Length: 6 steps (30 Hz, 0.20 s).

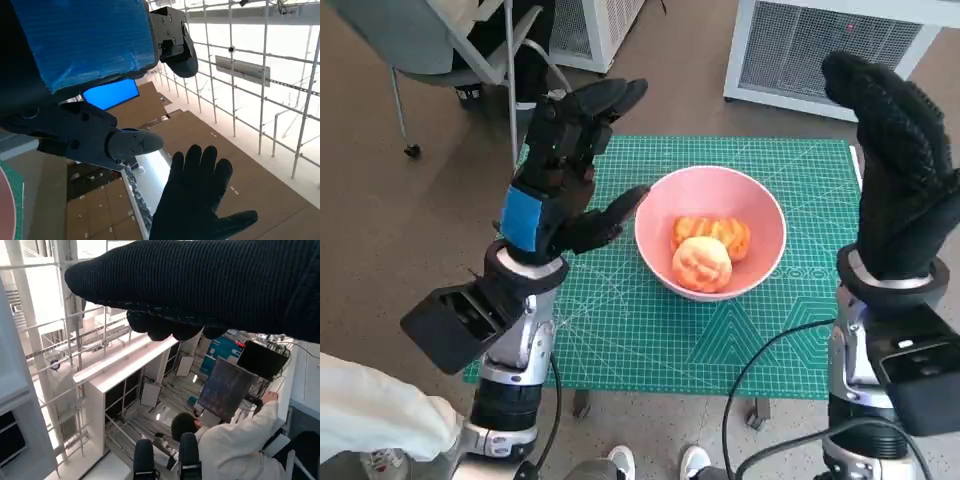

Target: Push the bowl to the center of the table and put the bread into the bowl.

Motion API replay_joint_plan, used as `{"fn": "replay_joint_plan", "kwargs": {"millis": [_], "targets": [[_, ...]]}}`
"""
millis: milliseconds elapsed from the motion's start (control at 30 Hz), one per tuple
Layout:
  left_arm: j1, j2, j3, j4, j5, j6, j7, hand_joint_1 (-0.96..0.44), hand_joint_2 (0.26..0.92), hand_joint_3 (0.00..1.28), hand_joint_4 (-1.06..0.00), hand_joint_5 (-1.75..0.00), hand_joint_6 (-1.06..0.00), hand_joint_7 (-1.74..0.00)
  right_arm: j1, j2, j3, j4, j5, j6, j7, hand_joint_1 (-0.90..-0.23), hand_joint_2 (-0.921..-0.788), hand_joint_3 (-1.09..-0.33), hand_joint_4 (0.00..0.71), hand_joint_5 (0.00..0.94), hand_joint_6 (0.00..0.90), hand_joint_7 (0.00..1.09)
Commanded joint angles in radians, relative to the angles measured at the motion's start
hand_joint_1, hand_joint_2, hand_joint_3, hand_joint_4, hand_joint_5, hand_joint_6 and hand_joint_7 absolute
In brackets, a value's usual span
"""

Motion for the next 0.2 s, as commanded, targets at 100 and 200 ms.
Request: {"fn": "replay_joint_plan", "kwargs": {"millis": [100,200], "targets": [[0.009,-0.004,0.007,-0.013,-0.019,-0.004,-0.008,-0.35,0.884,0.42,0.00,-0.81,0.00,-0.96,0.009,-0.002,0.000,0.017,-0.033,-0.006,-0.014,-0.453,-0.921,-0.516,0.416,0.000,0.106,0.70],[0.010,-0.002,0.007,-0.016,-0.021,-0.003,-0.009,-0.35,0.874,0.44,0.00,-0.83,0.00,-0.97,0.010,0.002,0.003,0.020,-0.024,-0.008,-0.008,-0.457,-0.921,-0.518,0.415,0.000,0.107,0.70]]}}
